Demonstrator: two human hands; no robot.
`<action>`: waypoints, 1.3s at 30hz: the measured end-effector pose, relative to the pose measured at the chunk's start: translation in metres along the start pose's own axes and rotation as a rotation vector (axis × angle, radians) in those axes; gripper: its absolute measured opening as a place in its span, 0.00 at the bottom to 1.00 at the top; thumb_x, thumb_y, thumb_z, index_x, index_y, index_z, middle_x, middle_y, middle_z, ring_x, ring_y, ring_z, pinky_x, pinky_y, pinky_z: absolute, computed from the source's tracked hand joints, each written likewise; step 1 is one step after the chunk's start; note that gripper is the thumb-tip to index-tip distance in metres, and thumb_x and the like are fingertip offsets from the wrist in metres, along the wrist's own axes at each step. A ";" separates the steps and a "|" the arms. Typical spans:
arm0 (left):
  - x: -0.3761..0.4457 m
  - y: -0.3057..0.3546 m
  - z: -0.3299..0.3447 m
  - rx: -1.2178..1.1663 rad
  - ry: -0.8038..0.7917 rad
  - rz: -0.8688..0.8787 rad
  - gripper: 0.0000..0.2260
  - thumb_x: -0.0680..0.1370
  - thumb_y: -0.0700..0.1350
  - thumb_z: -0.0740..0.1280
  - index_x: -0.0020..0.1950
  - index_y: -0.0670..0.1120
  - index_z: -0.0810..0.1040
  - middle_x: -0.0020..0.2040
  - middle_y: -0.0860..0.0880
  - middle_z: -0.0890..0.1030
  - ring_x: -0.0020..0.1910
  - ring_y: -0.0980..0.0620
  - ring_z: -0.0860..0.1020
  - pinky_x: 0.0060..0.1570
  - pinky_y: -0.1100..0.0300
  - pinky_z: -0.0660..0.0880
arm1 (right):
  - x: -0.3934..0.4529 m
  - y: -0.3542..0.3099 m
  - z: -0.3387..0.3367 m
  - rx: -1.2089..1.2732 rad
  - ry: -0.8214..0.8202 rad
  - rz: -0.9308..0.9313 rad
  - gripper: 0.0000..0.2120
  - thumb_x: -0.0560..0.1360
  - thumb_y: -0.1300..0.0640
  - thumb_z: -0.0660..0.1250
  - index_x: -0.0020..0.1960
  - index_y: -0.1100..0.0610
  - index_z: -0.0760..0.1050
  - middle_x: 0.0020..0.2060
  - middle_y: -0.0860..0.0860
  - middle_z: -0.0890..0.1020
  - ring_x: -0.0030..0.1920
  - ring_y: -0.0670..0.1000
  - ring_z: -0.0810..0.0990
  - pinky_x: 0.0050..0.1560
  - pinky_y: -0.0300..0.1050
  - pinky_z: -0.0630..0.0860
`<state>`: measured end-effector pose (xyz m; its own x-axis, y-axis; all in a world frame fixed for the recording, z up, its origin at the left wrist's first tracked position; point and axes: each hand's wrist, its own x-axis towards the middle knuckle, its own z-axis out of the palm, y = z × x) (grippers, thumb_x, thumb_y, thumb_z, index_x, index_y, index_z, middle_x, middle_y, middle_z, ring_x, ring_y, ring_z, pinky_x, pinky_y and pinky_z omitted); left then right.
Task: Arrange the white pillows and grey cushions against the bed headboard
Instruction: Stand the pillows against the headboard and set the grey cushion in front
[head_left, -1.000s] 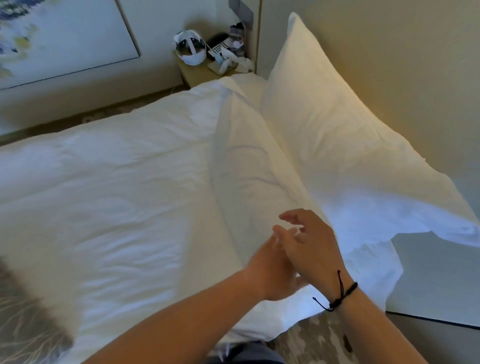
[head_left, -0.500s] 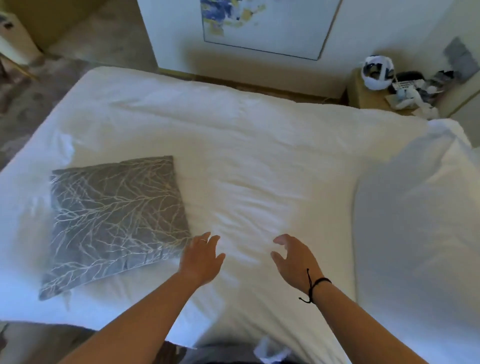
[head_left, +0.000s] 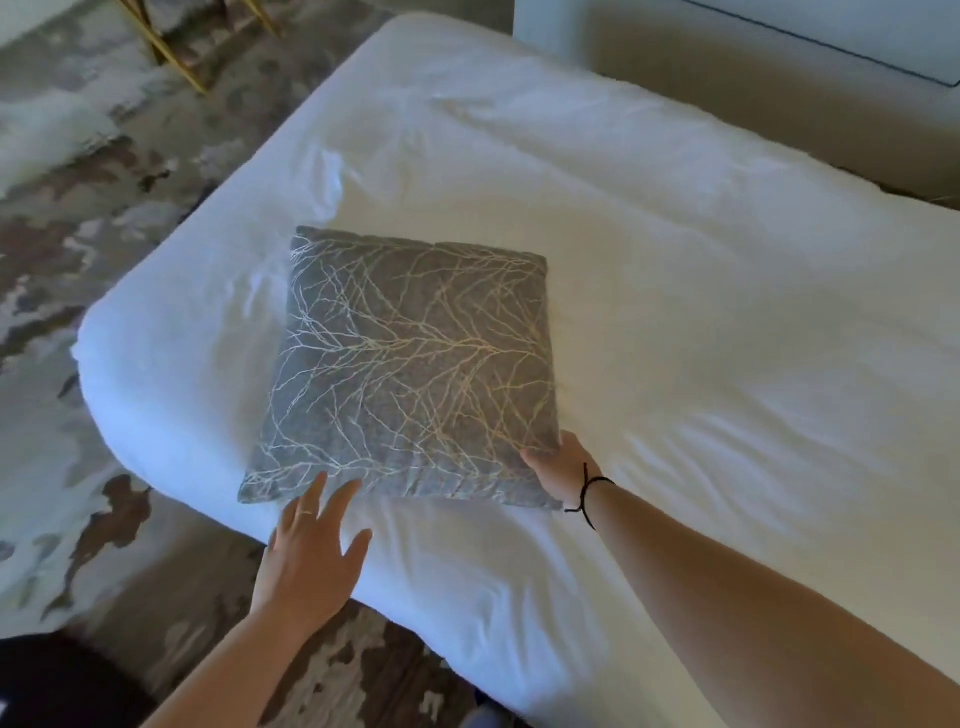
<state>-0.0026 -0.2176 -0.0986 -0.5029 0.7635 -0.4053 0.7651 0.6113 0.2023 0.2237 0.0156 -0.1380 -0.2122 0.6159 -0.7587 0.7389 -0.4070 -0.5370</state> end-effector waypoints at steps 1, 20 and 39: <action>-0.001 -0.006 -0.001 -0.004 0.003 -0.004 0.28 0.78 0.60 0.62 0.76 0.63 0.55 0.80 0.51 0.53 0.76 0.44 0.59 0.68 0.42 0.69 | 0.011 -0.004 0.008 0.086 0.019 0.044 0.27 0.77 0.45 0.67 0.70 0.58 0.68 0.59 0.57 0.79 0.49 0.56 0.78 0.42 0.46 0.75; 0.013 0.134 -0.040 -0.022 -0.050 0.301 0.60 0.58 0.76 0.69 0.75 0.63 0.30 0.80 0.49 0.35 0.79 0.41 0.40 0.75 0.35 0.51 | -0.137 -0.028 -0.105 0.454 0.174 -0.247 0.04 0.74 0.62 0.70 0.42 0.60 0.83 0.40 0.60 0.86 0.41 0.61 0.85 0.45 0.64 0.82; -0.211 0.566 -0.002 -0.501 -0.320 1.113 0.53 0.63 0.72 0.71 0.75 0.69 0.36 0.79 0.58 0.53 0.73 0.55 0.63 0.61 0.44 0.75 | -0.461 0.210 -0.403 0.252 1.128 -0.393 0.19 0.74 0.54 0.71 0.32 0.55 0.63 0.26 0.54 0.70 0.29 0.56 0.76 0.29 0.48 0.69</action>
<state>0.5356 -0.0326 0.1030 0.4877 0.8728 0.0183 0.4394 -0.2635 0.8588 0.7343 -0.0822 0.2476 0.3730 0.9157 0.1500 0.5782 -0.1030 -0.8093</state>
